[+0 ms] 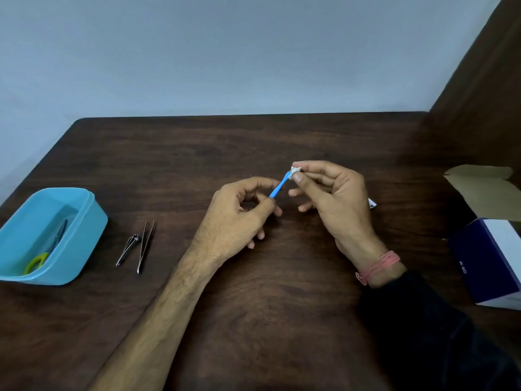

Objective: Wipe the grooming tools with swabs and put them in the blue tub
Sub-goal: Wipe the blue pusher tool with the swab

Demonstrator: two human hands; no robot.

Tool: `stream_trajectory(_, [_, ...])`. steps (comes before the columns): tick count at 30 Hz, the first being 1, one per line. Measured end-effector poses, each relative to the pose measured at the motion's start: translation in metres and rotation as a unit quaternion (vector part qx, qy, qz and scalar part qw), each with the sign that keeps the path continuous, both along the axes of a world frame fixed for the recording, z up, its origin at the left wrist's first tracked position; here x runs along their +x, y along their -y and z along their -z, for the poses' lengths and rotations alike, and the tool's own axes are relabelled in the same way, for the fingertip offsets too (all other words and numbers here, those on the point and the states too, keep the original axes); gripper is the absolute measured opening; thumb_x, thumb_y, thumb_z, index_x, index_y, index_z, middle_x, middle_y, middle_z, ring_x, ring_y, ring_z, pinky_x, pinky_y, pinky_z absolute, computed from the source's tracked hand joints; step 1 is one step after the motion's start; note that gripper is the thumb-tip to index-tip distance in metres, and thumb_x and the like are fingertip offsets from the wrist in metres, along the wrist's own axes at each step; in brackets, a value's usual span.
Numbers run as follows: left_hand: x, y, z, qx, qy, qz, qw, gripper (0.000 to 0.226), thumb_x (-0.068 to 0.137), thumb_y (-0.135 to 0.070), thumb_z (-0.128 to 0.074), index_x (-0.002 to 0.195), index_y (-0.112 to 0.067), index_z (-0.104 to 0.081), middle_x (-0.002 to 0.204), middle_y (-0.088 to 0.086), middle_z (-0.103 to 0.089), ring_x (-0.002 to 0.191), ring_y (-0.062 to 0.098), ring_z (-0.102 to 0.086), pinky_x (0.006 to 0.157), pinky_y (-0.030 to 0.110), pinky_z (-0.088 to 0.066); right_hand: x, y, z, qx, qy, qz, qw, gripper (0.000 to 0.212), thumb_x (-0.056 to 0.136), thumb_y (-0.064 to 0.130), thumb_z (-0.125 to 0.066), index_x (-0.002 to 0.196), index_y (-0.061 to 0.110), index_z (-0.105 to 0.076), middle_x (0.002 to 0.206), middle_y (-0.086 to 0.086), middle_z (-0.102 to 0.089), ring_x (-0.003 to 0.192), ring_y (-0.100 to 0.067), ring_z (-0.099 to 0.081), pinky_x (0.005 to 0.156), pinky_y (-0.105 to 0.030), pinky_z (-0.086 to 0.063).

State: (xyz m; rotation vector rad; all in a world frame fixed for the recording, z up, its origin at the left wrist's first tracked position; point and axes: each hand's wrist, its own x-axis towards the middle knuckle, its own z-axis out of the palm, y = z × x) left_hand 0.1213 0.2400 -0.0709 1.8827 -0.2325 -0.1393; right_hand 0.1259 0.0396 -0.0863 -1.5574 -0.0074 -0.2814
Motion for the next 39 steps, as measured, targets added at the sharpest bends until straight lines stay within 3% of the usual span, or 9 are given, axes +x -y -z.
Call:
stream_trajectory(6, [-0.001, 0.002, 0.003, 0.007, 0.017, 0.008, 1.0, 0.036, 0.106, -0.01, -0.068, 0.129, -0.037, -0.076, 0.1, -0.008, -0.083, 0.074, 0.017, -0.082, 0.039, 0.024, -0.05, -0.001, 0.0, -0.003, 0.036, -0.014, 0.009, 0.999, 0.015, 0.101, 0.011, -0.08, 0.115, 0.006, -0.082, 0.105, -0.006, -0.086, 0.08, -0.021, -0.082, 0.056, -0.025, -0.061])
stream_trajectory(12, [0.0, 0.002, 0.006, -0.013, 0.044, 0.015, 0.999, 0.034, 0.108, -0.013, -0.07, 0.136, -0.033, -0.075, 0.102, -0.008, -0.081, 0.085, 0.017, -0.083, 0.04, 0.026, -0.052, -0.001, 0.001, -0.007, 0.058, -0.032, 0.009, 0.998, 0.021, 0.101, 0.016, -0.08, 0.119, 0.005, -0.08, 0.101, -0.009, -0.086, 0.077, -0.02, -0.081, 0.054, -0.024, -0.06])
stream_trajectory(21, [0.0, 0.001, 0.008, -0.003, 0.047, 0.013, 0.999, 0.035, 0.108, -0.015, -0.07, 0.137, -0.034, -0.076, 0.104, -0.01, -0.081, 0.082, 0.013, -0.08, 0.041, 0.026, -0.054, -0.001, 0.009, -0.008, 0.069, -0.024, -0.045, 0.996, 0.011, 0.103, 0.011, -0.075, 0.111, 0.01, -0.083, 0.106, -0.012, -0.085, 0.086, -0.018, -0.08, 0.059, -0.022, -0.058])
stream_trajectory(27, [-0.002, 0.001, 0.005, 0.011, 0.053, 0.021, 0.998, 0.035, 0.11, -0.016, -0.068, 0.127, -0.046, -0.077, 0.102, -0.013, -0.082, 0.076, 0.01, -0.075, 0.042, 0.026, -0.053, 0.003, 0.015, -0.005, 0.063, -0.03, -0.089, 0.994, 0.016, 0.106, 0.008, -0.07, 0.107, 0.02, -0.081, 0.105, -0.006, -0.074, 0.088, -0.008, -0.064, 0.064, -0.021, -0.054])
stream_trajectory(33, [-0.001, 0.003, 0.007, 0.0, 0.031, 0.002, 1.0, 0.02, 0.111, -0.029, -0.067, 0.125, -0.031, -0.082, 0.097, -0.009, -0.083, 0.071, 0.009, -0.073, 0.044, 0.029, -0.055, 0.004, 0.013, -0.001, -0.007, 0.002, -0.085, 0.996, 0.017, 0.106, 0.009, -0.072, 0.106, 0.023, -0.083, 0.096, 0.002, -0.073, 0.08, -0.011, -0.059, 0.059, -0.025, -0.054])
stream_trajectory(39, [0.0, 0.003, 0.006, 0.006, 0.024, -0.017, 1.0, 0.014, 0.107, -0.029, -0.073, 0.115, -0.028, -0.085, 0.094, -0.01, -0.084, 0.076, 0.01, -0.076, 0.044, 0.027, -0.055, 0.003, 0.013, -0.001, -0.019, 0.001, -0.055, 0.998, 0.014, 0.104, 0.008, -0.075, 0.104, 0.018, -0.084, 0.092, 0.007, -0.075, 0.076, -0.006, -0.061, 0.052, -0.026, -0.055])
